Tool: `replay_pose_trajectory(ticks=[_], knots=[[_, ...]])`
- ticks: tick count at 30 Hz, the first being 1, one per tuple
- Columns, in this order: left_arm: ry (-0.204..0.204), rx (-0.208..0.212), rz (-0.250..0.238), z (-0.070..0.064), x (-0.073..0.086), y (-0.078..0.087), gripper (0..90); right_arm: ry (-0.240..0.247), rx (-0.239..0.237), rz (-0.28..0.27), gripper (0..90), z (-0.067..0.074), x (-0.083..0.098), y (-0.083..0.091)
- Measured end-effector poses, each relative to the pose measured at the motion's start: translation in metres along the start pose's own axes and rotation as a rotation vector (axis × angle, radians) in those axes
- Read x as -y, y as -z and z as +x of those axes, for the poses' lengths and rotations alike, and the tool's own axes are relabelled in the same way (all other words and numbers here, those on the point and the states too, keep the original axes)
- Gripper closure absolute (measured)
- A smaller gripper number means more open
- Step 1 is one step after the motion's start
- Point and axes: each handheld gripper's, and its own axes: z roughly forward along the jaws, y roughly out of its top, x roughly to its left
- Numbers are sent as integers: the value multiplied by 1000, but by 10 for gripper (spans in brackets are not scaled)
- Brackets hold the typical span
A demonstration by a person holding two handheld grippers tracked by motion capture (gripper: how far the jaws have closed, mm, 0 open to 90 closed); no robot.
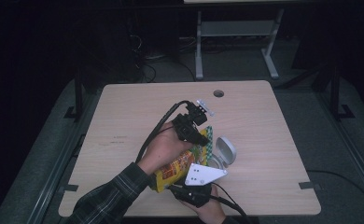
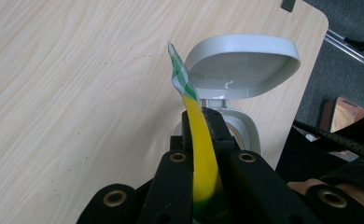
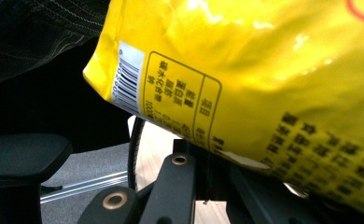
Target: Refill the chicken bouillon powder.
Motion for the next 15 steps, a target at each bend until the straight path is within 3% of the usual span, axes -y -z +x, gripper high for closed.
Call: replay_pose_trajectory(ticks=[15], knots=[[2,-18,22,-2,-3,0,898,-10,-7,-12,900,0,-2,0]])
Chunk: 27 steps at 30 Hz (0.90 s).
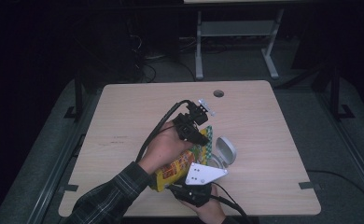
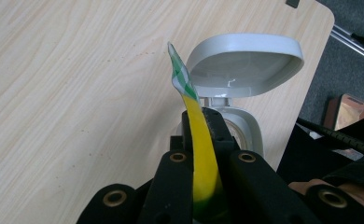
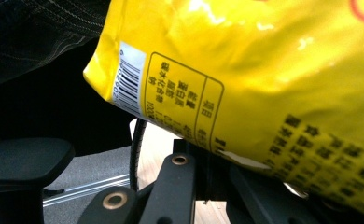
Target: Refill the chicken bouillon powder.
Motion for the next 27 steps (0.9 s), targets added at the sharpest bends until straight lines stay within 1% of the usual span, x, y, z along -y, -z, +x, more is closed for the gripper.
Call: replay_pose_trajectory(ticks=[5,9,10,17,27], knots=[[5,-5,0,0,0,0,898,-4,-4,1,900,0,0,0],[0,-9,7,0,-1,0,898,-8,-6,-1,900,0,0,0],[2,-12,2,-1,-1,0,898,-11,-5,0,900,0,0,0],[-4,-22,6,-1,-2,0,898,-15,-3,-4,900,-1,-1,0],[-4,-28,12,-1,-2,0,898,-23,-5,-5,900,-1,0,0]])
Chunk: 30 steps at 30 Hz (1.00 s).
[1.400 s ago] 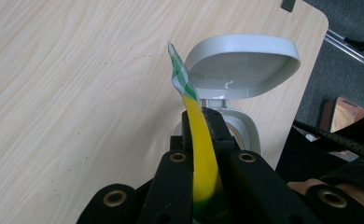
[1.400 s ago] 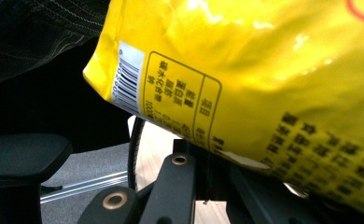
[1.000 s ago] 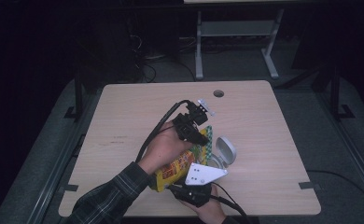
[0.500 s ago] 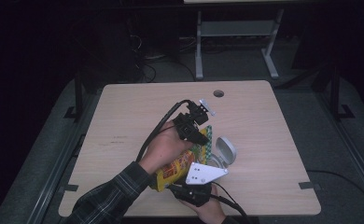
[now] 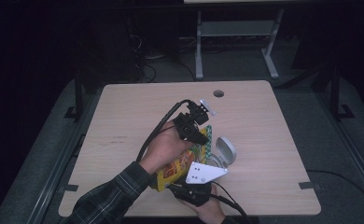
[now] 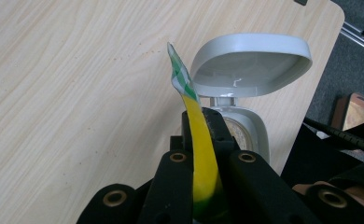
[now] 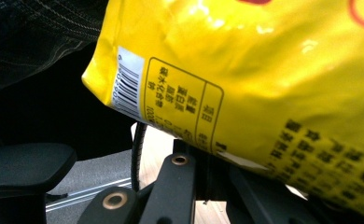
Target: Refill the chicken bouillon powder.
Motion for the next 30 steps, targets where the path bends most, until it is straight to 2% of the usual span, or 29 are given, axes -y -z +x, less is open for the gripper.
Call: replay_pose_trajectory(ticks=[10,30], knots=[[-9,-5,4,-1,-1,0,898,-3,1,-4,900,-1,0,0],[3,-3,-10,0,2,0,897,1,-1,1,900,0,0,0]])
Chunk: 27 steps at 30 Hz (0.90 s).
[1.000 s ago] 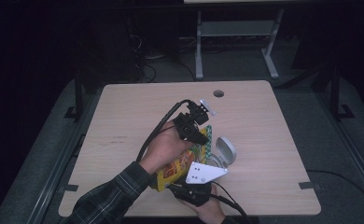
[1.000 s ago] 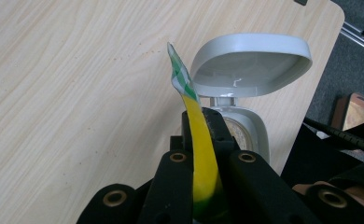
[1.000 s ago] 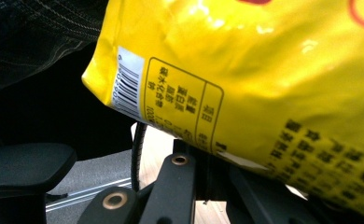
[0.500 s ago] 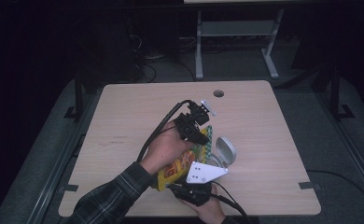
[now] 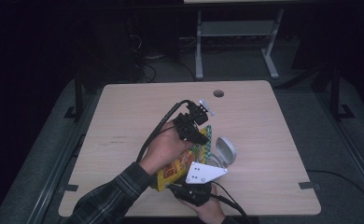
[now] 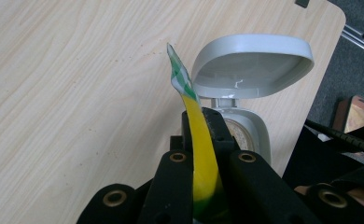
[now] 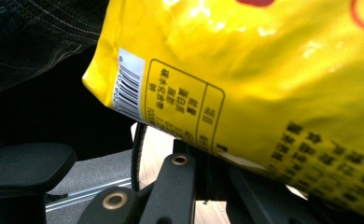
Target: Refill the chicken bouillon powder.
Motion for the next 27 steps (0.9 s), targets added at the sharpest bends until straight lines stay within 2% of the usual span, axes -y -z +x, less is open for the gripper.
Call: replay_pose_trajectory(ticks=[27], knots=[[3,2,-1,0,-1,0,897,-4,-5,-1,900,-1,0,0]])
